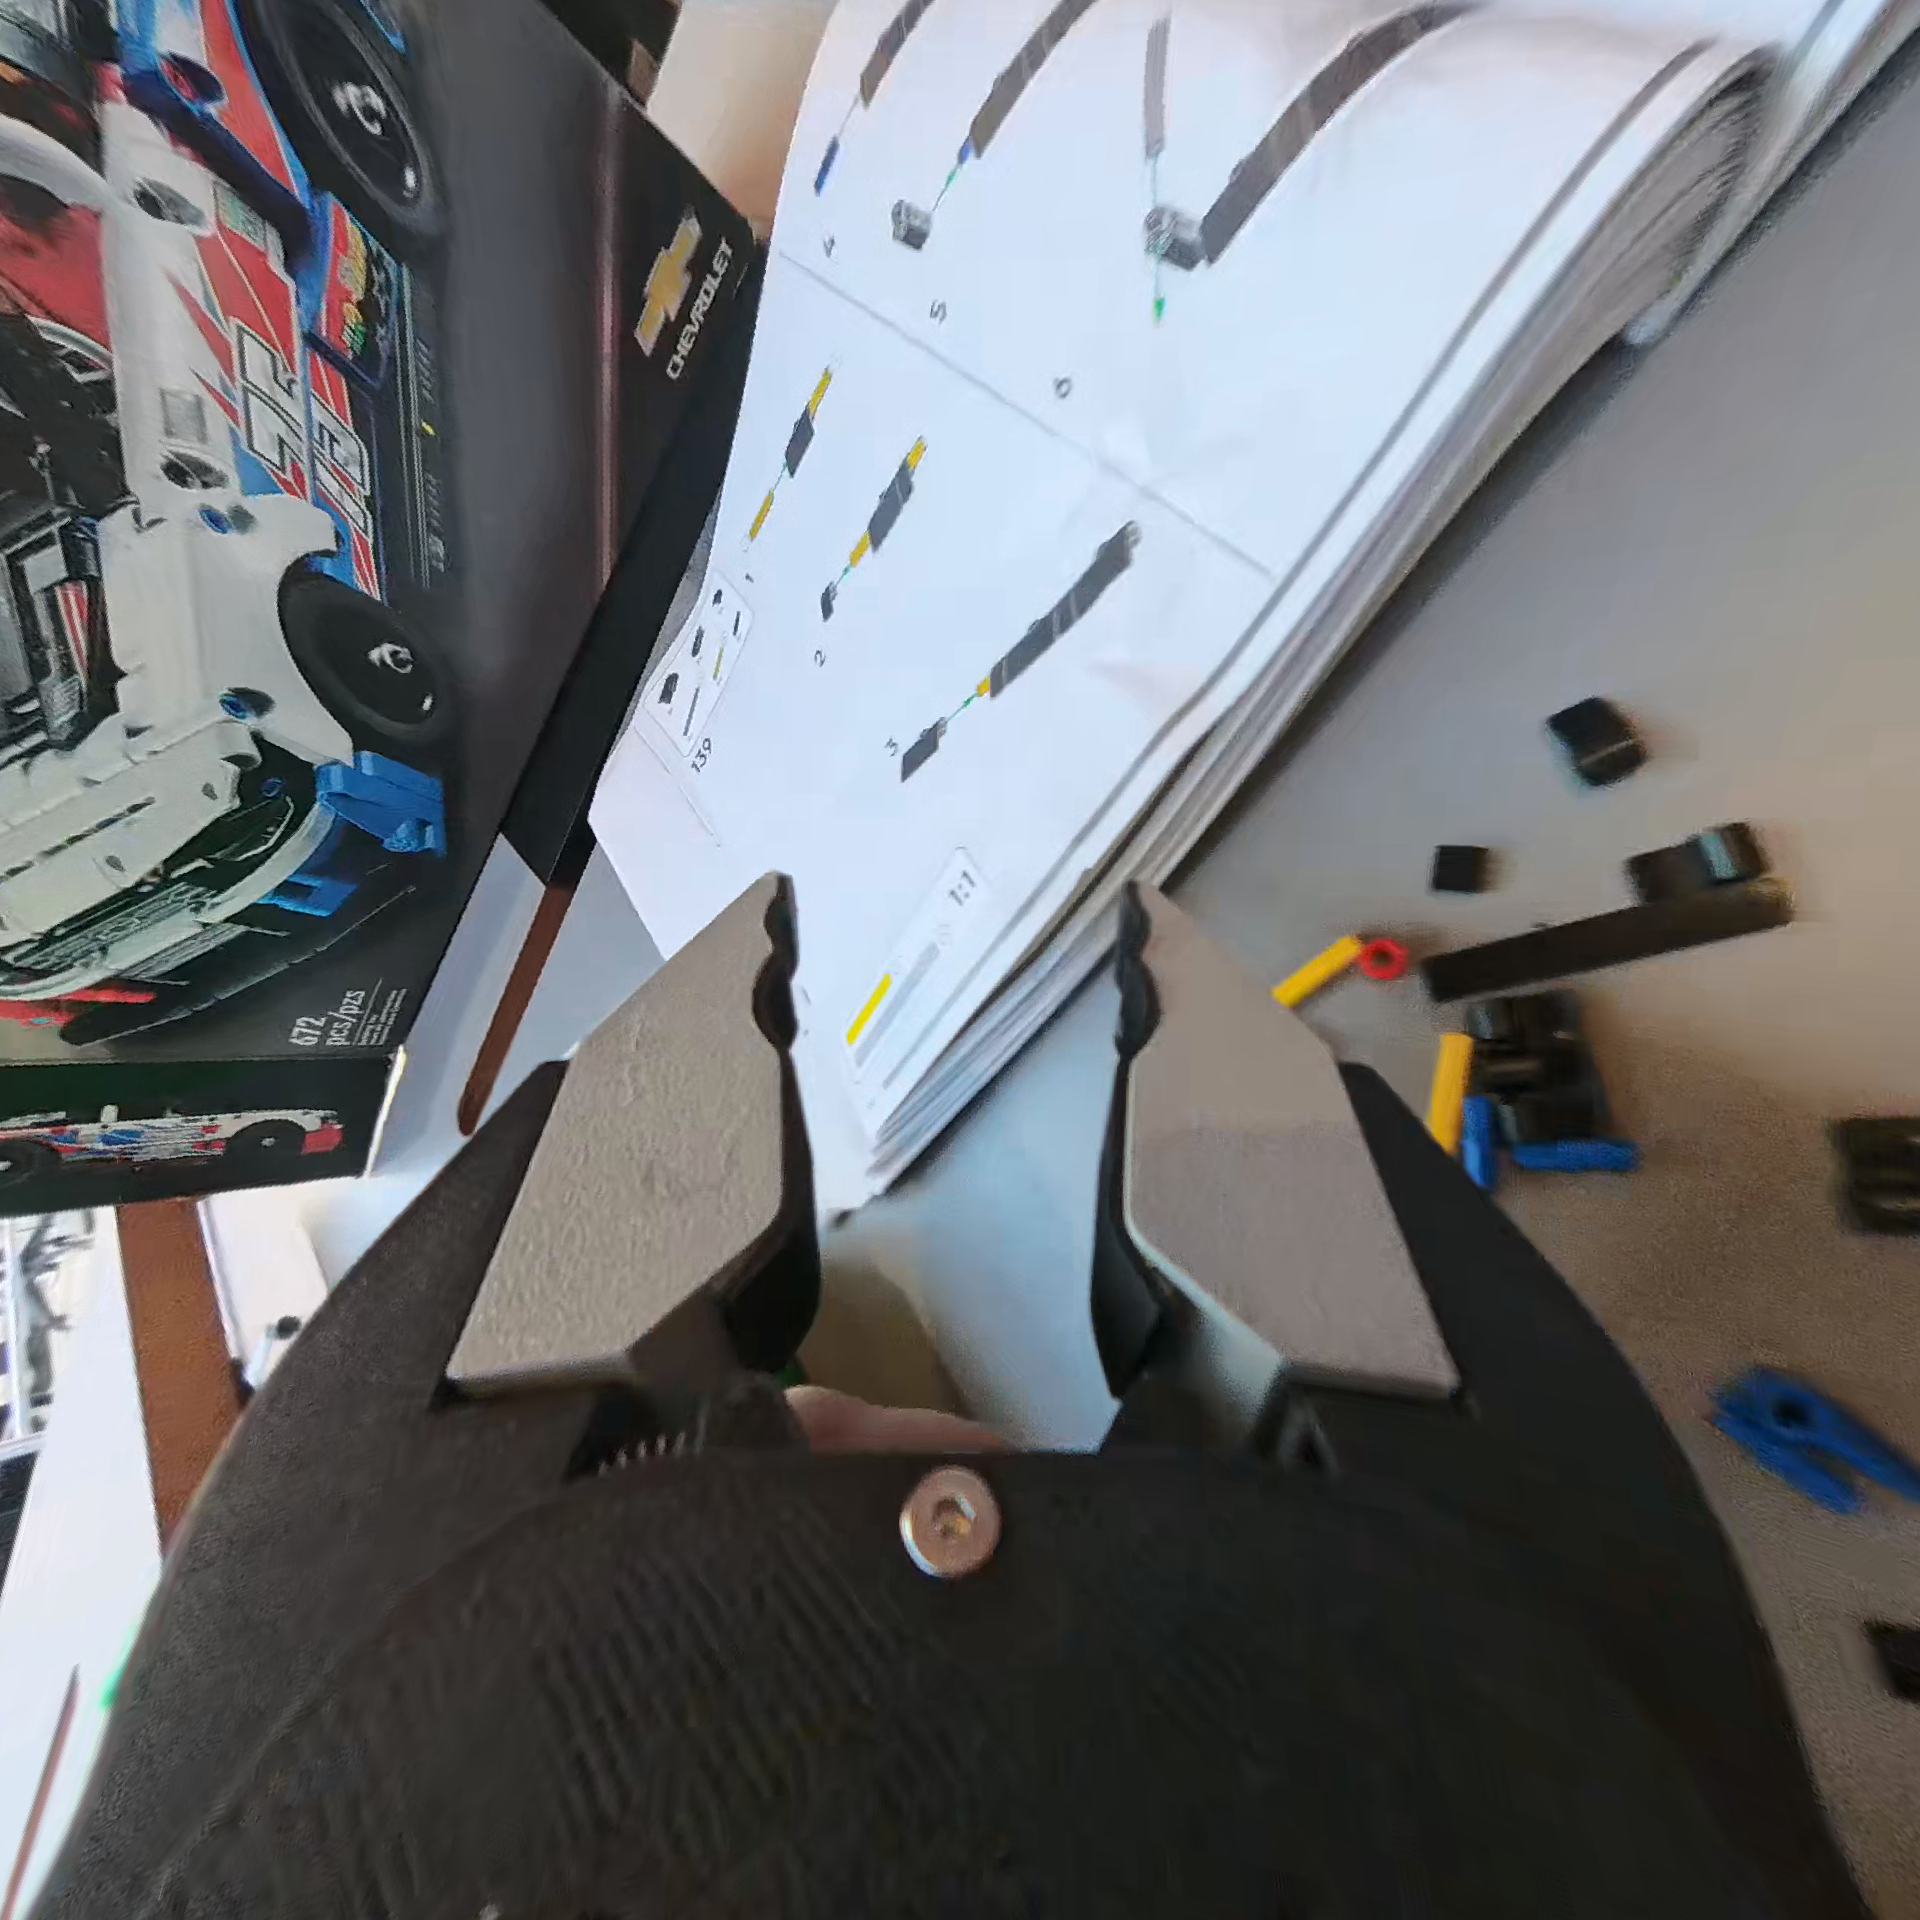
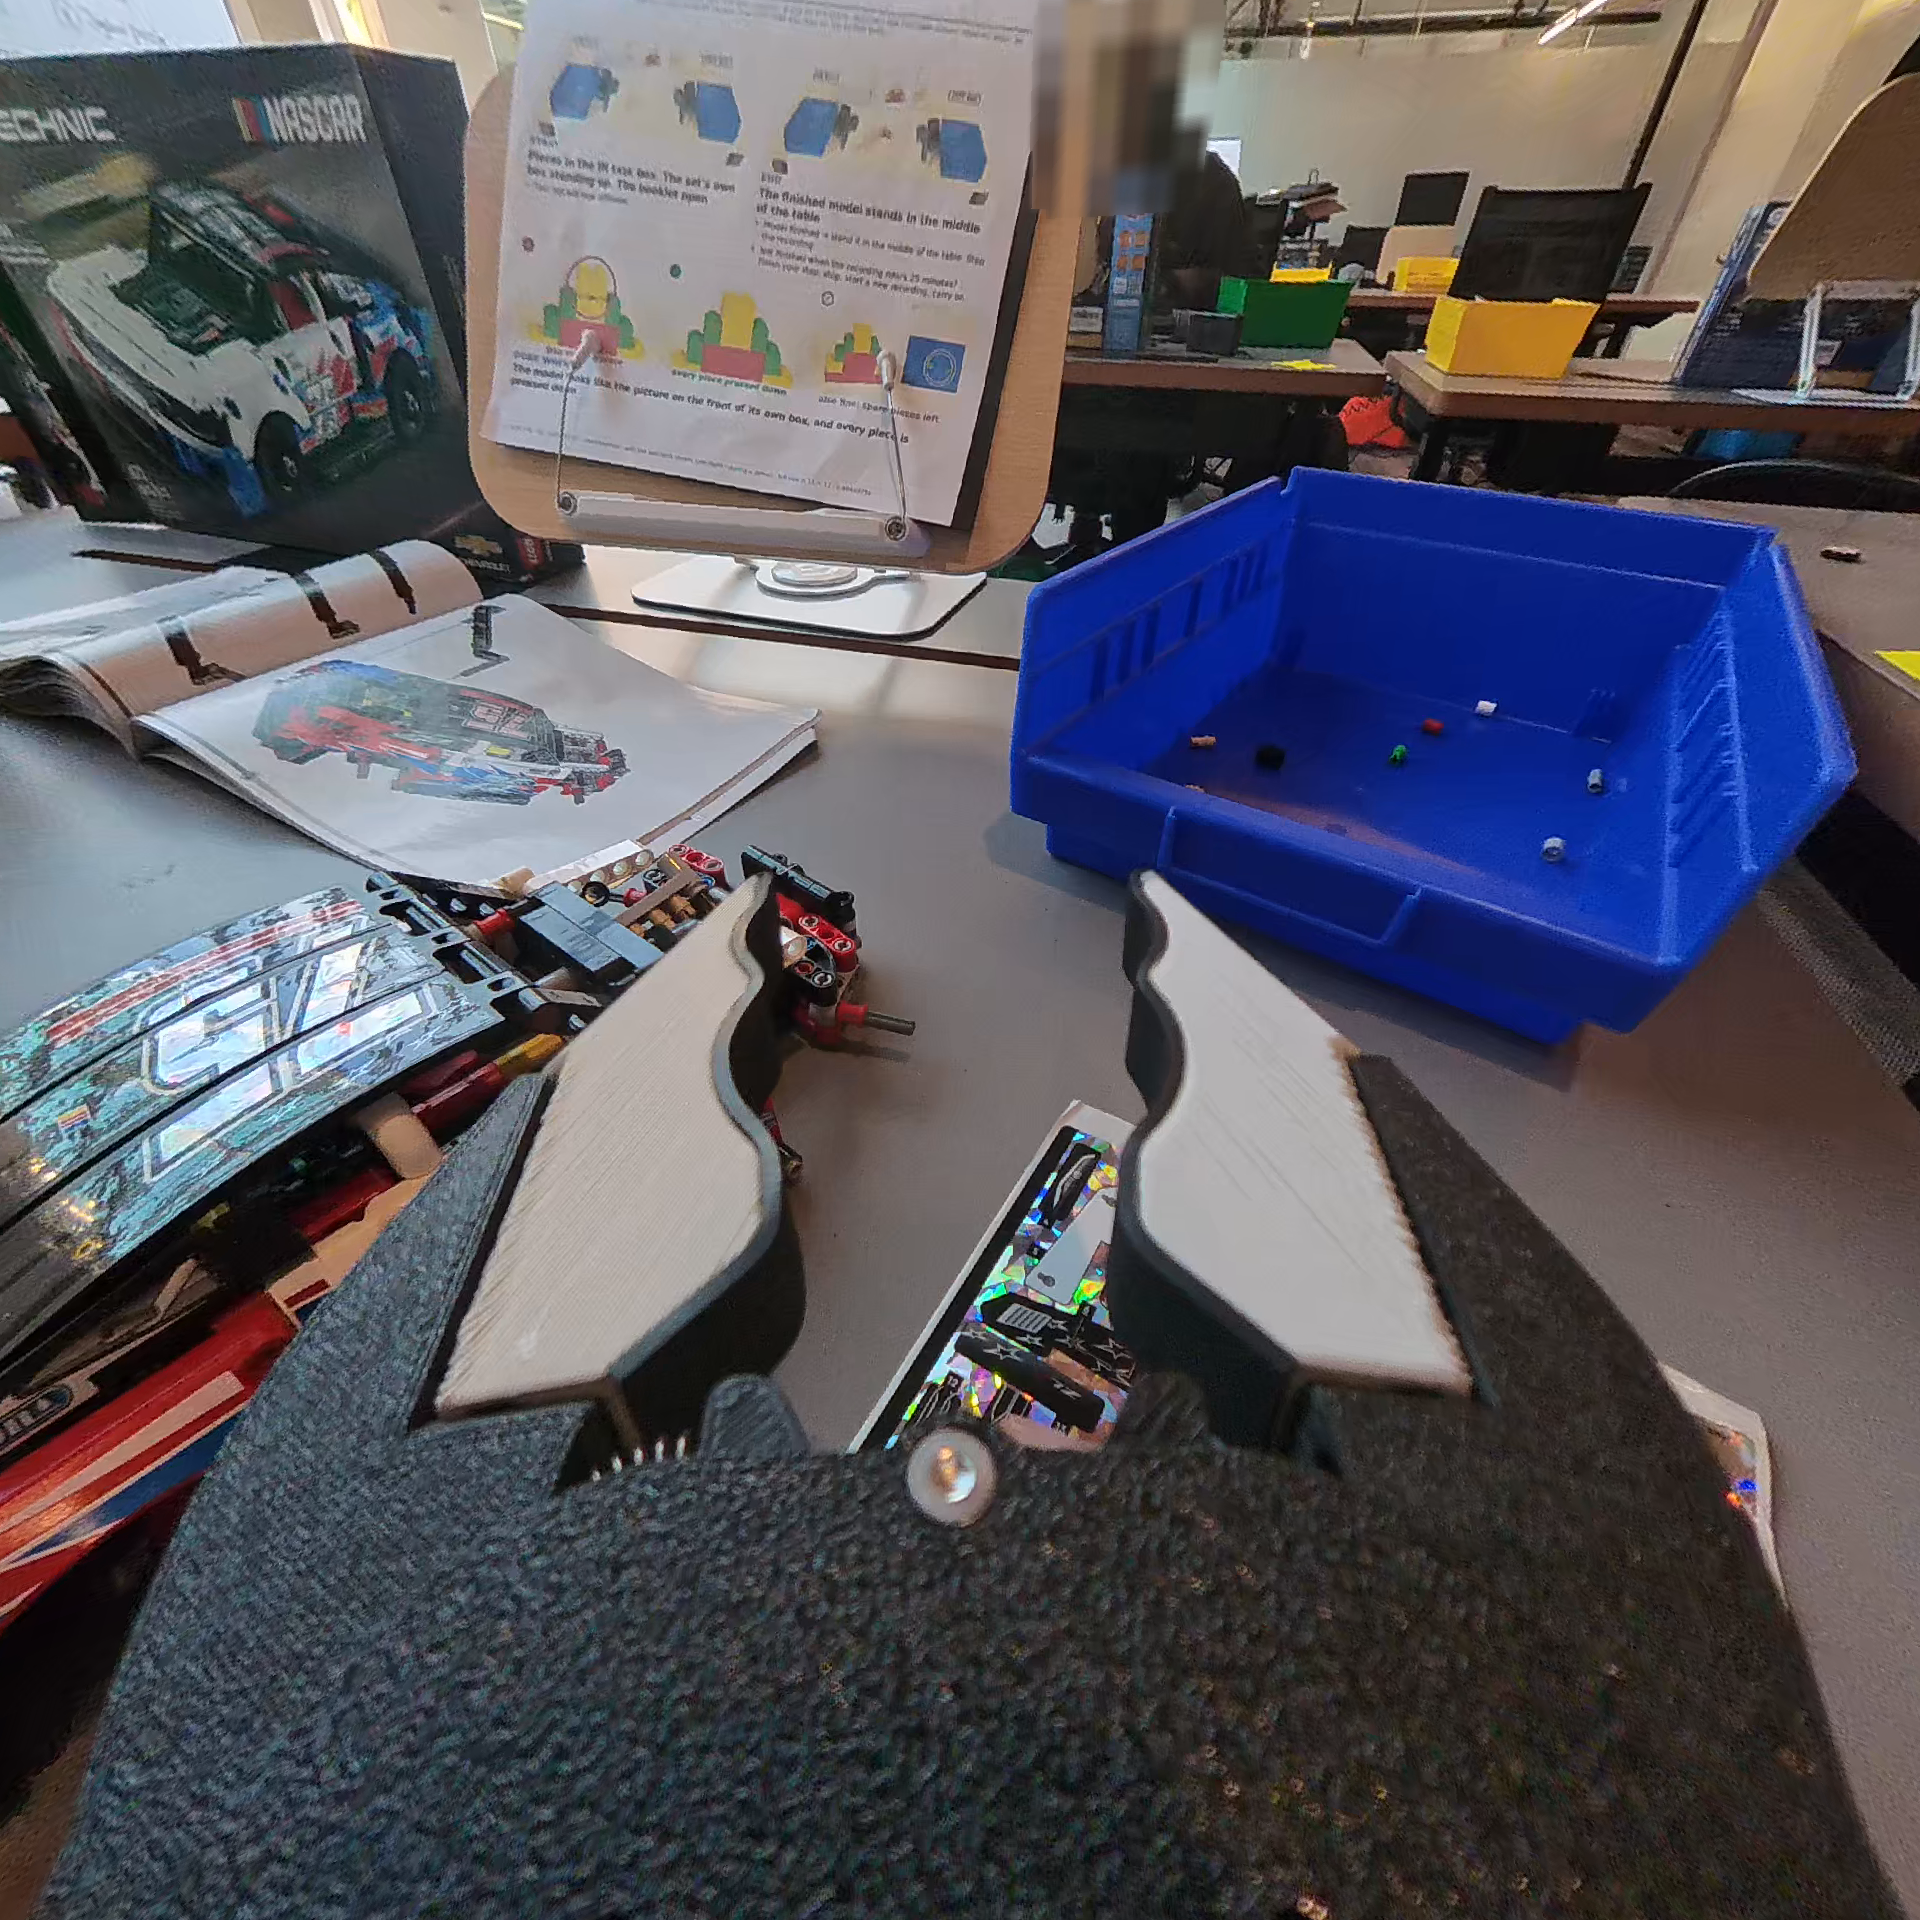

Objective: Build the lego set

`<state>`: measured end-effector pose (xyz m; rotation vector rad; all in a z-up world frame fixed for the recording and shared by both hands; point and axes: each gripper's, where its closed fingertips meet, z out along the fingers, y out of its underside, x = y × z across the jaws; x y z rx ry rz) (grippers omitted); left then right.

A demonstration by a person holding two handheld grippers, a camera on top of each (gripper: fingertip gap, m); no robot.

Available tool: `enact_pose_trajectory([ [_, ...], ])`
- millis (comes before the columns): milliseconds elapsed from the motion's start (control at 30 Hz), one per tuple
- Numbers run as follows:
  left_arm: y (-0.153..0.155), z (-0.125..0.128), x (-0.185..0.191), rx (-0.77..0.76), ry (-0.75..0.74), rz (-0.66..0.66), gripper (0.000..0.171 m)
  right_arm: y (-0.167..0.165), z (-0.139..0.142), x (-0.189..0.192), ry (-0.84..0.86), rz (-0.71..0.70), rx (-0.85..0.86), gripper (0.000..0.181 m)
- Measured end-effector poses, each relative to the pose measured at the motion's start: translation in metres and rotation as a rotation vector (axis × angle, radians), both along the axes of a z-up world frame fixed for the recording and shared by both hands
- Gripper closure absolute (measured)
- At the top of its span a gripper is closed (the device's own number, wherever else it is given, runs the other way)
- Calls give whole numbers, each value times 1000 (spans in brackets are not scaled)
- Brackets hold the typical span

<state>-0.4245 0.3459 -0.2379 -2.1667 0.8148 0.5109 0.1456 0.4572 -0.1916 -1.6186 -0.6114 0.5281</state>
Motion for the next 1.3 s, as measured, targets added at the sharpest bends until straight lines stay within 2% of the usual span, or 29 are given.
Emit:
enact_pose_trajectory([
  [67,7,-2,-6,-11,7,4,120,0,1,1,12,-1,3,117],
  [233,16,-8,-14,-30,40,17,120,-1,2,1,21,6,3,117],
  [467,41,-17,-10,9,40,66,169,-1,4,1,41,15,0,118],
  [533,54,-15,-3,22,44,73,171,-1,5,2,50,15,0,118],
  [633,76,-3,21,66,6,78,171,-1,6,3,61,14,-1,119],
  [733,92,13,66,117,-99,51,171,-1,7,5,63,7,0,120],
  [800,99,23,96,155,-123,21,171,0,13,9,54,-20,36,136],
  [867,101,32,124,196,-160,-3,171,-2,23,3,-4,6,55,138],
  [933,97,38,156,228,-229,-28,171,2,36,-9,-95,15,38,135],
  [1000,86,45,193,268,-273,-89,171,7,53,-22,-153,2,76,125],
  [1100,57,54,247,318,-303,-190,171,10,67,-37,-183,7,108,127],
  [1167,30,53,278,301,-355,-264,163,10,72,-42,-170,20,94,127],
  [1233,4,44,293,234,-376,-287,151,11,68,-49,-169,68,23,126],
  [1300,-22,38,302,178,-443,-309,149,14,61,-52,-196,97,-23,124],
])
